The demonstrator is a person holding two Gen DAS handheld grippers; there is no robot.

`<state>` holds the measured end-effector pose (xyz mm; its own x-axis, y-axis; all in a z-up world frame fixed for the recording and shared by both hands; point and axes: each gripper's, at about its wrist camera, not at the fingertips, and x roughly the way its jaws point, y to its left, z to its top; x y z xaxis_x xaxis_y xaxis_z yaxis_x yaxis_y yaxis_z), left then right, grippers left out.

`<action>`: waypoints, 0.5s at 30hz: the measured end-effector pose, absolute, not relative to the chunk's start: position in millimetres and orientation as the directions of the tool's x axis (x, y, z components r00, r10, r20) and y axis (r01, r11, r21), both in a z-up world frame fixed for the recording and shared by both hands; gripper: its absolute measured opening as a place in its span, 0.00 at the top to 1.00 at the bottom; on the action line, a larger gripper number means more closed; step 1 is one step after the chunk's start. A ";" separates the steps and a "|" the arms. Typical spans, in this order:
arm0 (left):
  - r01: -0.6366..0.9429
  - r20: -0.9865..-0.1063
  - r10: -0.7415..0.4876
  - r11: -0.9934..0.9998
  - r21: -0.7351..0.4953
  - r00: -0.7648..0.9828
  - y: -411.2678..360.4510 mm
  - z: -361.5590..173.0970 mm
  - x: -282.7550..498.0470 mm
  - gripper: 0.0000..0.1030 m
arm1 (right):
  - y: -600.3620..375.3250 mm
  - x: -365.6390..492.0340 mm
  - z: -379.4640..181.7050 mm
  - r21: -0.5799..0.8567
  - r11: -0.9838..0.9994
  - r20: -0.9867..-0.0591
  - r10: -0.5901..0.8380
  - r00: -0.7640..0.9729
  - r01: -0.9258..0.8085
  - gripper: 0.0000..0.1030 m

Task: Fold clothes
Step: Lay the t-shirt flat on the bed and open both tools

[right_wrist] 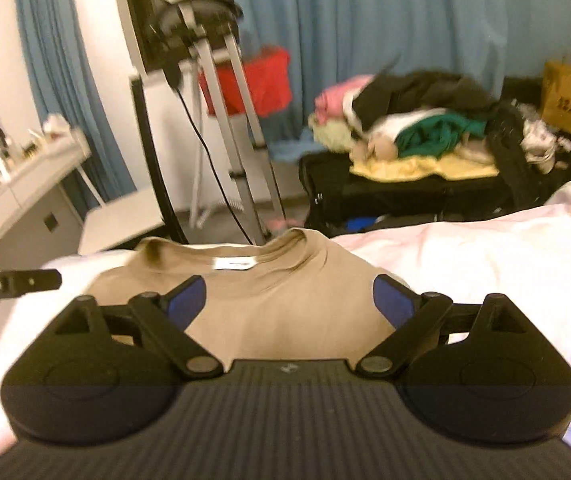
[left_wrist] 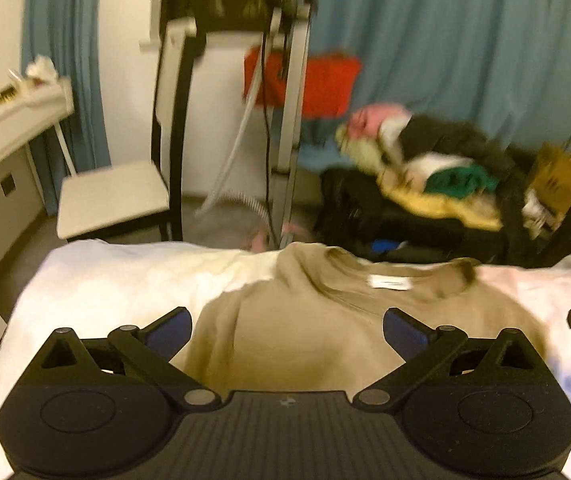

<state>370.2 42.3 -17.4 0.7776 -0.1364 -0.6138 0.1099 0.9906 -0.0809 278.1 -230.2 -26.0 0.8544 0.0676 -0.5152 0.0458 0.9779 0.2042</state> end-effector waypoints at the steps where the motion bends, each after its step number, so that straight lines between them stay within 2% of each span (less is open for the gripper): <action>1: 0.110 -0.585 -0.142 0.990 -0.089 0.798 43.2 -10.2 341.5 0.00 | -225.9 255.5 -19.8 0.209 0.977 -0.490 0.065 0.869 0.044 0.11; 7: 0.136 -0.440 -0.157 0.988 -0.080 0.884 52.0 12.4 172.9 0.00 | -200.2 107.6 11.4 0.229 0.973 -0.312 0.061 0.948 0.012 0.11; 9: 0.145 -0.411 -0.171 0.985 -0.095 0.895 56.9 11.7 130.4 0.00 | -192.9 69.3 14.8 0.223 0.975 -0.284 0.056 0.957 0.009 0.11; 15: 0.121 -0.441 -0.196 0.974 -0.192 0.876 76.9 5.9 78.6 0.01 | -183.9 -4.1 13.7 0.264 0.964 -0.240 0.082 0.967 -0.016 0.11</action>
<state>78.6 76.9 5.9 0.8757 -0.1955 -0.4414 0.1209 0.9740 -0.1916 -4.1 -183.9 13.7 0.9674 0.0819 -0.2397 -0.0161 0.9643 0.2643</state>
